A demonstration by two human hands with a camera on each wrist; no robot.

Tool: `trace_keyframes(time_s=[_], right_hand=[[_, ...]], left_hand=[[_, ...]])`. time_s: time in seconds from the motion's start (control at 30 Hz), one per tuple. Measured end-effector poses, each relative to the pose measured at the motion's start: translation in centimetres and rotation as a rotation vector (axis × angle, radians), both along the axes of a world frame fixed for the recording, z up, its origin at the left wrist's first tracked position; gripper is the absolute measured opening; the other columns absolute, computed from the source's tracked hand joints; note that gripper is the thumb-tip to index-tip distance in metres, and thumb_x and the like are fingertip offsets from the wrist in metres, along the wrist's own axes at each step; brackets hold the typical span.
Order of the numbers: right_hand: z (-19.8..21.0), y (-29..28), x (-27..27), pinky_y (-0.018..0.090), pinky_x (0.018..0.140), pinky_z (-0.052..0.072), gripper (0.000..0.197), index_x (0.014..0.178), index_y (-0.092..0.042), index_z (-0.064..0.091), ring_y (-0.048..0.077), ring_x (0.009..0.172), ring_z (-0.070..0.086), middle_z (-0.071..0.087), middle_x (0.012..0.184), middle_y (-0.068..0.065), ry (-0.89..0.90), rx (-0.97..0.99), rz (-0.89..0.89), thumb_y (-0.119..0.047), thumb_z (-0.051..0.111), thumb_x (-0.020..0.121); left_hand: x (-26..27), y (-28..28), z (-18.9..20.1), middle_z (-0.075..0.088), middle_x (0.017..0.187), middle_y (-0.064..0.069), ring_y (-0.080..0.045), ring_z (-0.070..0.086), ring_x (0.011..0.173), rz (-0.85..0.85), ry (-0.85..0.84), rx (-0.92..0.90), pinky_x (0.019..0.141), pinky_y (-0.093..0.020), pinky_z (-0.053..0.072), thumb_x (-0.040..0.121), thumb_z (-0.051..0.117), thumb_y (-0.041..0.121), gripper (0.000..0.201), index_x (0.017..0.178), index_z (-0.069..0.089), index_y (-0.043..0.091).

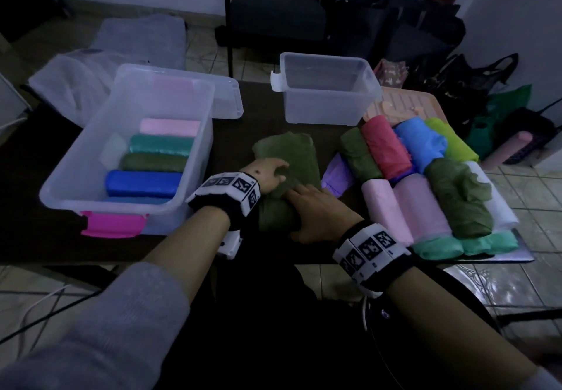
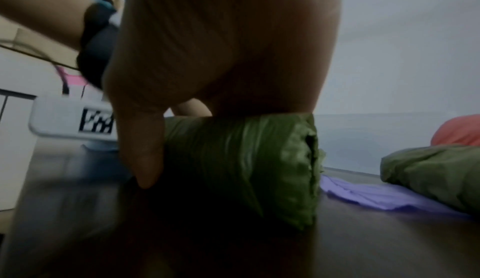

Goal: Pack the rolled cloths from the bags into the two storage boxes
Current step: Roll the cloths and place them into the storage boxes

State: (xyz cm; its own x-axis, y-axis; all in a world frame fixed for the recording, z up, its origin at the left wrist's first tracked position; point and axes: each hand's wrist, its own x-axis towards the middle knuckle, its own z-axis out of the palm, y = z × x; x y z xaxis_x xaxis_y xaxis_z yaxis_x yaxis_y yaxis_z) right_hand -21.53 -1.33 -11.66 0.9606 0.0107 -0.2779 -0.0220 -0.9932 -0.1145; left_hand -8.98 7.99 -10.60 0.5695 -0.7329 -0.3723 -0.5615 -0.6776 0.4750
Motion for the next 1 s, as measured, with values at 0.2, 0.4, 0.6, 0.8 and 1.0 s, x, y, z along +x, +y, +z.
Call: trace_keyframes(time_s=[0.2,0.4,0.6,0.8,1.0], right_hand=[[0.5,0.2,0.0,0.038,0.096,0.035,0.079,0.138,-0.014,0.034,0.026,0.121,0.042,0.045,0.133,0.007,0.026,0.019,-0.019,-0.045,0.069,0.073],[0.8,0.7,0.2,0.035,0.09,0.04,0.075,0.136,-0.015,0.039,0.028,0.115,0.049,0.05,0.128,0.008,0.027,0.032,-0.011,-0.044,0.07,0.073],[0.4,0.6,-0.4,0.039,0.091,0.034,0.071,0.133,-0.02,0.042,0.024,0.116,0.047,0.052,0.128,0.003,0.008,0.057,0.014,-0.045,0.069,0.072],[0.4,1.1,0.1,0.04,0.09,0.03,0.064,0.122,-0.02,0.05,0.022,0.117,0.048,0.057,0.119,0.001,-0.031,-0.01,0.075,-0.049,0.069,0.068],[0.4,1.6,0.5,0.036,0.087,0.045,0.06,0.118,-0.014,0.052,0.029,0.107,0.057,0.06,0.114,0.007,-0.014,0.051,0.087,-0.043,0.071,0.069]], left_hand=[[0.0,0.2,-2.2,-0.006,0.158,-0.012,-0.024,0.001,0.146,-0.15,-0.081,0.101,0.118,-0.034,0.006,0.1,0.031,0.04,0.06,0.151,0.01,0.017],[0.5,0.1,-1.5,-0.007,0.157,-0.015,-0.026,0.003,0.146,-0.227,-0.143,0.179,0.117,-0.033,0.009,0.099,0.036,0.039,0.066,0.151,0.005,0.011],[0.6,-0.1,-1.4,0.027,0.149,-0.016,-0.03,0.031,0.136,-0.153,-0.145,0.108,0.112,-0.037,0.027,0.093,0.054,0.034,0.064,0.144,0.03,0.005],[0.9,-0.5,-1.3,0.021,0.15,-0.009,-0.027,0.025,0.138,-0.053,-0.201,-0.061,0.113,-0.04,0.026,0.092,0.054,0.033,0.057,0.143,0.033,0.017],[2.4,-0.3,-2.2,-0.007,0.158,-0.007,-0.031,-0.006,0.145,-0.15,-0.095,0.218,0.116,-0.044,0.001,0.097,0.032,0.05,0.063,0.15,0.005,0.029]])
